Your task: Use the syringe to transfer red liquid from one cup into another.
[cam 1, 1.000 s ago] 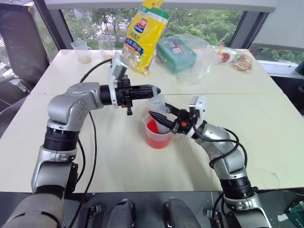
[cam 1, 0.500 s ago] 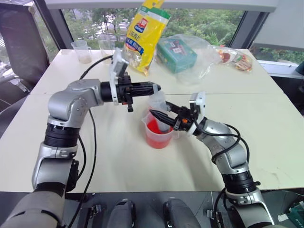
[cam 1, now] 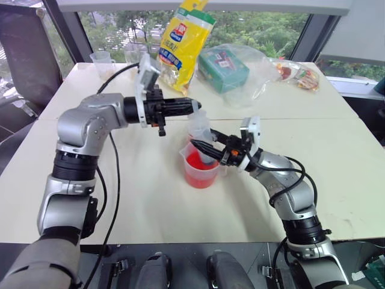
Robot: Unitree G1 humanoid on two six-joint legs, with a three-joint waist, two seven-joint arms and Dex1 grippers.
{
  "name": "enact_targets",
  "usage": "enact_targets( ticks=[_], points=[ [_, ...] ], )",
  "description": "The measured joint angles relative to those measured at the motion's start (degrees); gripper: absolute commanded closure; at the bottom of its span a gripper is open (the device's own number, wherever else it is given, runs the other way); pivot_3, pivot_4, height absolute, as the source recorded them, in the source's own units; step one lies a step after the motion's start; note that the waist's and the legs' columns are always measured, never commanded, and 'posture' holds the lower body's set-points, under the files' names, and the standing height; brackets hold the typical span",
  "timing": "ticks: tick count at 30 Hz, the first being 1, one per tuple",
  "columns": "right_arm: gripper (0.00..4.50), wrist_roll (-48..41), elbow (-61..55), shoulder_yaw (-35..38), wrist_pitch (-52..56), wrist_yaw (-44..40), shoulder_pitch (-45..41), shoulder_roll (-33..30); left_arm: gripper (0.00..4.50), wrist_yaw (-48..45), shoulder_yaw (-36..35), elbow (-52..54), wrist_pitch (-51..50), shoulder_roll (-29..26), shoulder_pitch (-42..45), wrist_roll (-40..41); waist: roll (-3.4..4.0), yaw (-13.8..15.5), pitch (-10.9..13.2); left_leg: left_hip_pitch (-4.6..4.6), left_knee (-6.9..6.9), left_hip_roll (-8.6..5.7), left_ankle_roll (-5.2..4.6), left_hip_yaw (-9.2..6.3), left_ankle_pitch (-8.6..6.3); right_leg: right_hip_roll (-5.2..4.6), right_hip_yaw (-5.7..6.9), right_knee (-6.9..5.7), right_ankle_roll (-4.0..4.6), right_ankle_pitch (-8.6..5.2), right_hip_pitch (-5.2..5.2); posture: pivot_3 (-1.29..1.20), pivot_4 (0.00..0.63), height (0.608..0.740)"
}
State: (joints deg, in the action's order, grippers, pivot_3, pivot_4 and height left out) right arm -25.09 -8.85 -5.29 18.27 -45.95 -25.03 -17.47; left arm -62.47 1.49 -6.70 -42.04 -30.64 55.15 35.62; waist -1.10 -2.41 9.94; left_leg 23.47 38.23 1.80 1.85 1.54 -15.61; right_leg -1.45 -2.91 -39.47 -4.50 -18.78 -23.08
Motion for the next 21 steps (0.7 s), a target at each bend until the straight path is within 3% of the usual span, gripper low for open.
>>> enact_targets(
  ticks=[10,13,20,21],
  points=[
    [3.12,-0.56,-0.07,0.00,0.29,0.00,-0.36,-0.06,4.48,0.00,-0.05,0.00,0.34,-0.27,0.42,0.08,0.00,-0.01,0.00,0.00,0.00,0.00,0.00,0.00,0.00,0.00,0.00,0.00,0.00,0.00,0.00,0.00,0.150,0.740],
    [3.12,-1.02,-0.14,-0.01,0.89,-0.12,-0.57,-0.06,3.48,0.42,-0.38,-0.04,0.33,-0.46,0.43,0.06,0.00,-0.05,0.00,0.00,0.00,0.00,0.00,0.00,0.00,0.00,0.00,0.00,0.00,0.00,0.00,0.00,0.150,0.740],
    [3.12,-3.63,-2.22,-0.31,4.71,-0.59,-1.87,0.15,0.03,2.89,-2.92,-0.38,0.17,-2.37,-0.13,-0.09,0.00,-0.06,0.00,0.00,0.00,0.01,0.00,-0.01,0.00,-0.01,0.00,0.00,0.00,0.00,-0.01,0.00,0.150,0.740],
    [3.12,-4.08,-2.24,-0.52,5.83,-0.59,-2.15,0.21,0.03,3.02,-3.21,-0.38,0.18,-3.06,-0.80,-0.10,0.00,-0.10,0.00,0.00,-0.01,0.01,0.00,-0.01,0.00,-0.01,0.00,-0.01,0.00,0.00,-0.01,0.00,0.150,0.740]
  ],
)
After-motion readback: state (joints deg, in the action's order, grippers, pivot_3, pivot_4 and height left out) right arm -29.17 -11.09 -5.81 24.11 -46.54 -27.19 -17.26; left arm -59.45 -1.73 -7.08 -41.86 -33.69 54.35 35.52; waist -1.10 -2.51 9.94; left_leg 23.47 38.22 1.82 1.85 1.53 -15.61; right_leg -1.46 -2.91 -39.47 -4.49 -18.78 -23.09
